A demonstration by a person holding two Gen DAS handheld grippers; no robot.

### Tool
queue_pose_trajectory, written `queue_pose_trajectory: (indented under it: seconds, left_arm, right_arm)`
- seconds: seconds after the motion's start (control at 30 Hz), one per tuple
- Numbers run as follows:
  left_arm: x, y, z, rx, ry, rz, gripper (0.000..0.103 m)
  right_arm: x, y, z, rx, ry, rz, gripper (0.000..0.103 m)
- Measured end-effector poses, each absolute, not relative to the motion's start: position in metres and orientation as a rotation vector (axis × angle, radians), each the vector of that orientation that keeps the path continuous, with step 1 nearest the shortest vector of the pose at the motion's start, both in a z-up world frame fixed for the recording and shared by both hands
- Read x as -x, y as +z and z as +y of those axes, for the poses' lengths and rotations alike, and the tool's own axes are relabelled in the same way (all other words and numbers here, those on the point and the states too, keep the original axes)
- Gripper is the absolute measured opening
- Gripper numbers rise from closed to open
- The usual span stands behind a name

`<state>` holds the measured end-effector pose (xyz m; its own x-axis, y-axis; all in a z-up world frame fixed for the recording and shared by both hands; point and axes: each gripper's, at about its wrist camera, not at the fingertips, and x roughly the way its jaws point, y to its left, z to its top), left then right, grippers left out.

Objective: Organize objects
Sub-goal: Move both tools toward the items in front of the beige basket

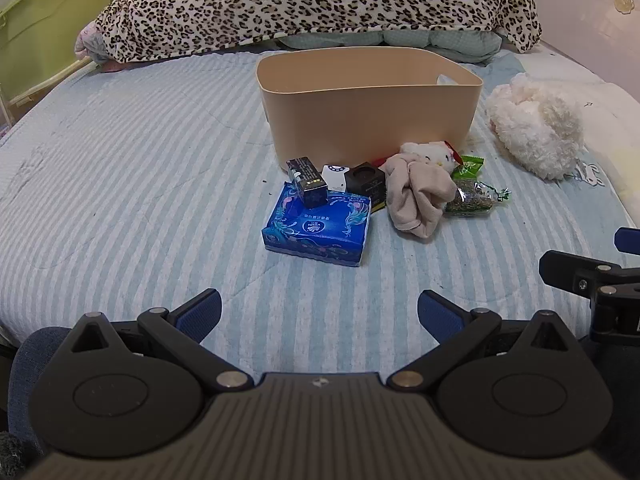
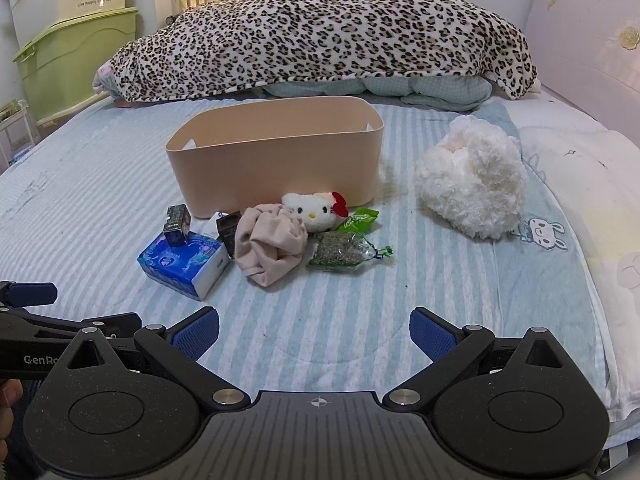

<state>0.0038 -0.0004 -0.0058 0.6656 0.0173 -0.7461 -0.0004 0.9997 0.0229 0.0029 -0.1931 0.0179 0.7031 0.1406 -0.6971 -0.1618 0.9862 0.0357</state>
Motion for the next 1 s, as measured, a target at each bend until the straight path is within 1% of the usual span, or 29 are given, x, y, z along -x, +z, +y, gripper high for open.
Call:
queue_pose_trajectory:
  seconds: [1.0]
  left_arm:
    - [-0.016, -0.013, 0.009, -0.02, 0.023, 0.852, 0.103]
  right_arm:
    - [-0.016, 0.011, -0.187, 0.023, 0.185, 0.803, 0.103]
